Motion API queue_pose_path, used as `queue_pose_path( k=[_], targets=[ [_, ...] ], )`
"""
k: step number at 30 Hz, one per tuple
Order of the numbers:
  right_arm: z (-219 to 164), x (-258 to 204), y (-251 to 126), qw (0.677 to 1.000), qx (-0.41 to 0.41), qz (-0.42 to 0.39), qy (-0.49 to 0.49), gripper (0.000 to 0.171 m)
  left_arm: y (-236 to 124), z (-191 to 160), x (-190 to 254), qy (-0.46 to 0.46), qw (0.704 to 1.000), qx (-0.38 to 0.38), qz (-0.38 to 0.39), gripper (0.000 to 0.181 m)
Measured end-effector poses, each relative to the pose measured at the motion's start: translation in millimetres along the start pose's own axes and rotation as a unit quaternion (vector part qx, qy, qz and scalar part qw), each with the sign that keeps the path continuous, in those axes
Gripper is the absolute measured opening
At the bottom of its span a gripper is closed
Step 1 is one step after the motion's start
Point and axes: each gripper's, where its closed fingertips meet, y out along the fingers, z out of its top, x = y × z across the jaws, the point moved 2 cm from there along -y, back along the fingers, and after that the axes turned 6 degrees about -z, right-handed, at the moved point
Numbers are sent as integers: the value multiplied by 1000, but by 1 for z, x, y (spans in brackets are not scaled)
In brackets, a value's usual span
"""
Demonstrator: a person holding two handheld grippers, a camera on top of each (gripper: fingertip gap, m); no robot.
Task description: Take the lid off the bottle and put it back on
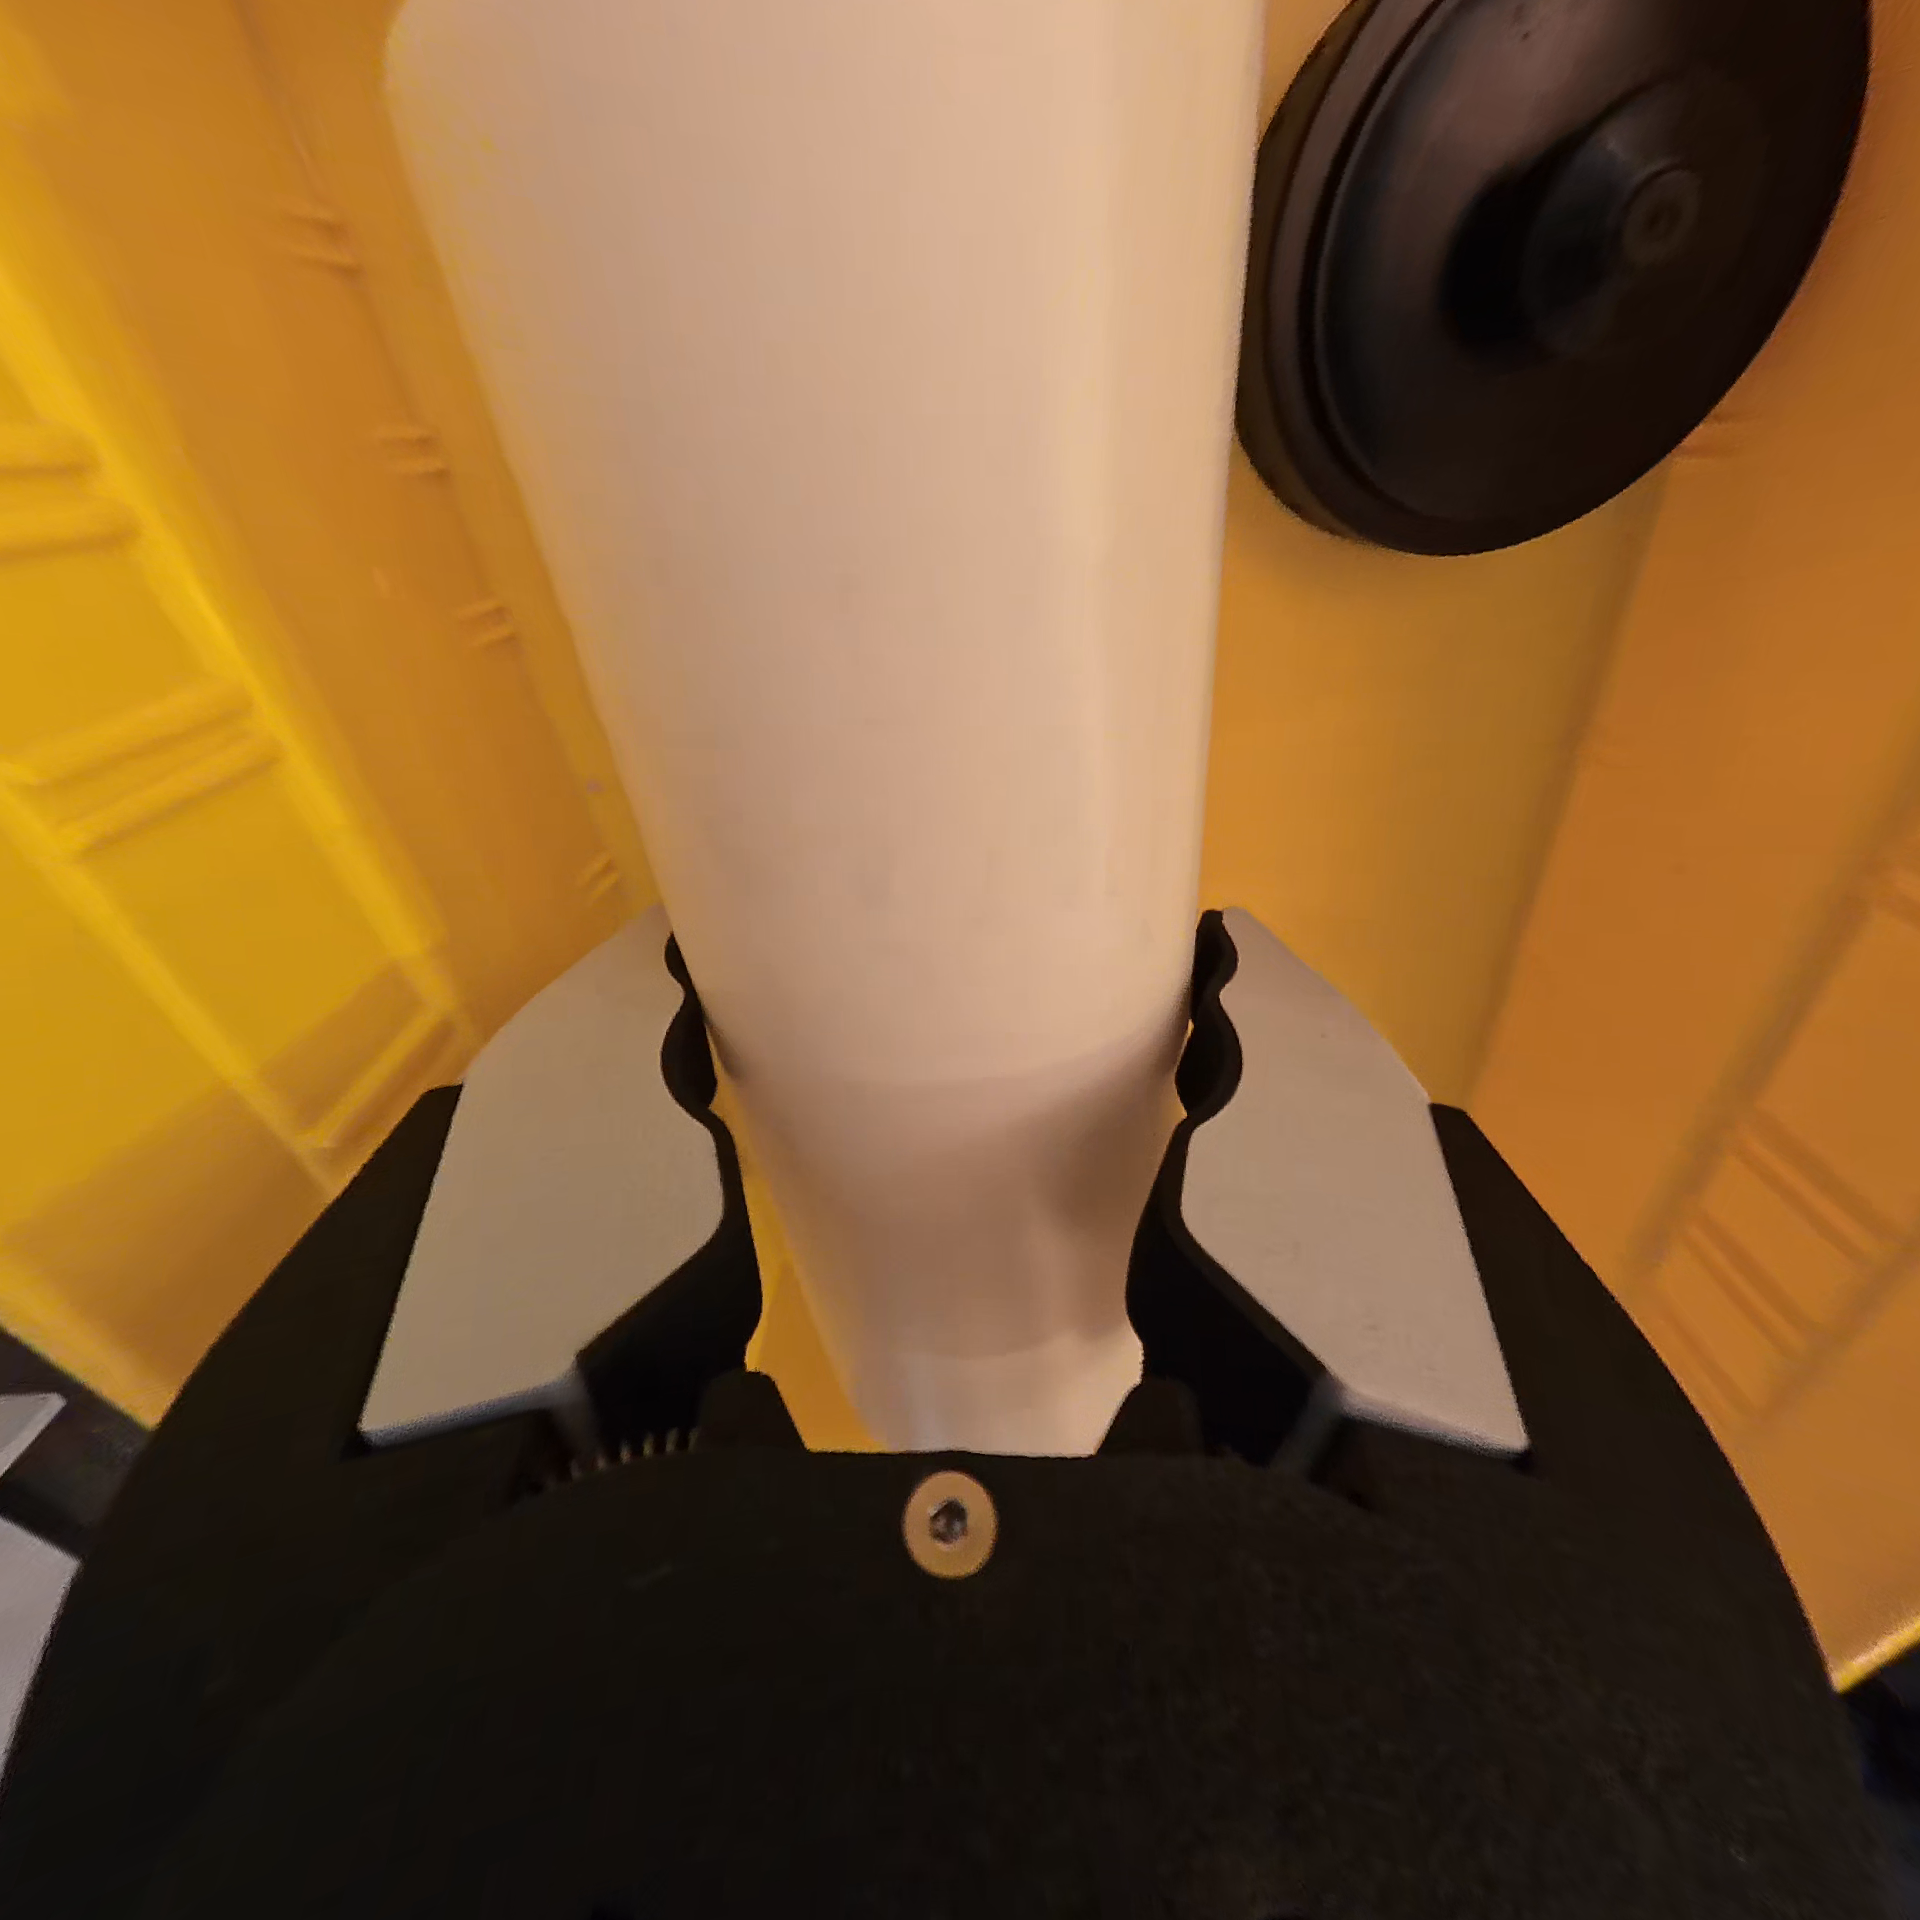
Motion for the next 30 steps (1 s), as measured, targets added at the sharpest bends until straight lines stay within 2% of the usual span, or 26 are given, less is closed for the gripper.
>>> queue_pose_path(
  k=[10,17,20,24,27,30],
  targets=[
    [-3,1,2,1000,-5,9,5,43,-31,-4,3,4,997,54,-54,89],
    [-4,0,5,1000,-10,18,7,43,-94,5,28,46,976,176,-117,89],
    [-2,-5,7,1000,-6,26,4,43,-137,11,74,117,945,257,-165,89],
    [4,-23,11,998,13,56,-13,43,-171,10,171,232,878,354,-224,89],
    [9,-38,13,996,32,72,-36,42,-165,9,242,279,815,435,-262,89],
    [13,-48,11,994,50,80,-63,42,-133,17,291,301,770,491,-275,89]
  ],
)
